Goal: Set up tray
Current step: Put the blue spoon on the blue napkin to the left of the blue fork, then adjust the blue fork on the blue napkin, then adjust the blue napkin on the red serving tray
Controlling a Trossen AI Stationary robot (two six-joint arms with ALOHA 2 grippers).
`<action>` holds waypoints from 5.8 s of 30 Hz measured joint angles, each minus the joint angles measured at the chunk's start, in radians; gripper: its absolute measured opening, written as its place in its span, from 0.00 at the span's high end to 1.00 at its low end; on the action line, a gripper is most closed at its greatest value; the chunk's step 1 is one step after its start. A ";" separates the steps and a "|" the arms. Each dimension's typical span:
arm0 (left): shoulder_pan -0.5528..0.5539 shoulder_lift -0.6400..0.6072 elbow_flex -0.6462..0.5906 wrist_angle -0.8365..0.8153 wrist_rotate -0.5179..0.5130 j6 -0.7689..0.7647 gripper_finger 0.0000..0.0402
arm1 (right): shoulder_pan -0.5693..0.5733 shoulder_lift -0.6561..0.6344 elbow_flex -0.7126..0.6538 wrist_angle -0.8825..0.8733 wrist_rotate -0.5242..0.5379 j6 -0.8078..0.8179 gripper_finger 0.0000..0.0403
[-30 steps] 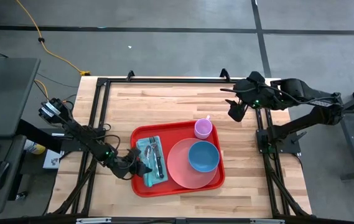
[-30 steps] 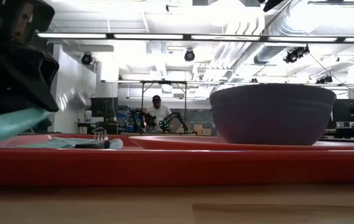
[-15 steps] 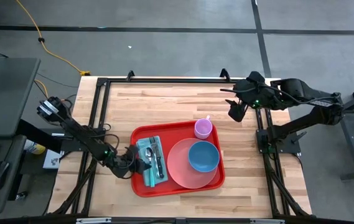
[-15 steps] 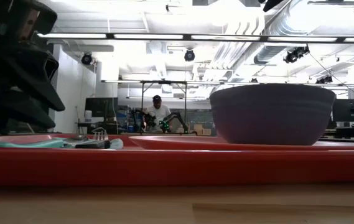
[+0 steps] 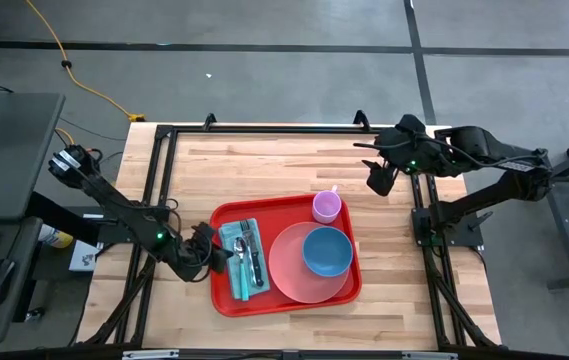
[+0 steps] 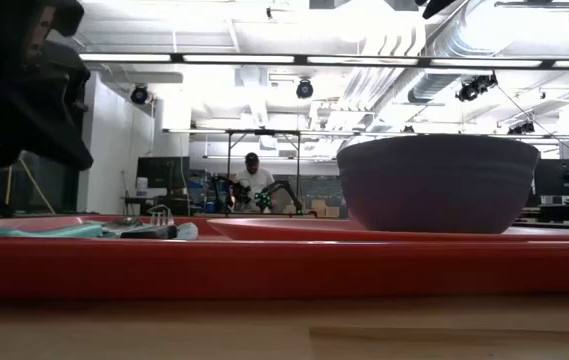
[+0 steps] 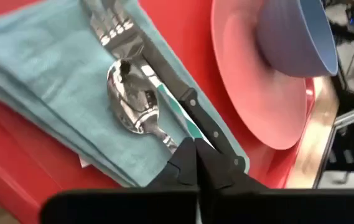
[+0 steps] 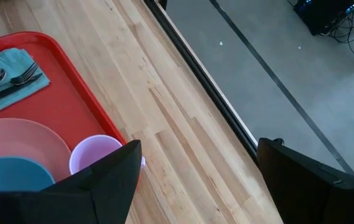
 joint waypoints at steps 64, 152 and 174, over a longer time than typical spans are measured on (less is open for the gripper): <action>0.169 0.564 0.706 -0.598 0.494 0.507 0.98 | 0.000 -0.062 -0.146 0.143 -0.037 0.018 0.26; 0.314 0.601 0.755 -0.650 0.509 0.685 0.94 | 0.000 -0.066 -0.146 0.141 -0.060 -0.008 0.26; 0.472 0.601 0.907 -0.923 0.435 0.813 0.98 | 0.000 -0.066 -0.146 0.142 -0.063 -0.020 0.26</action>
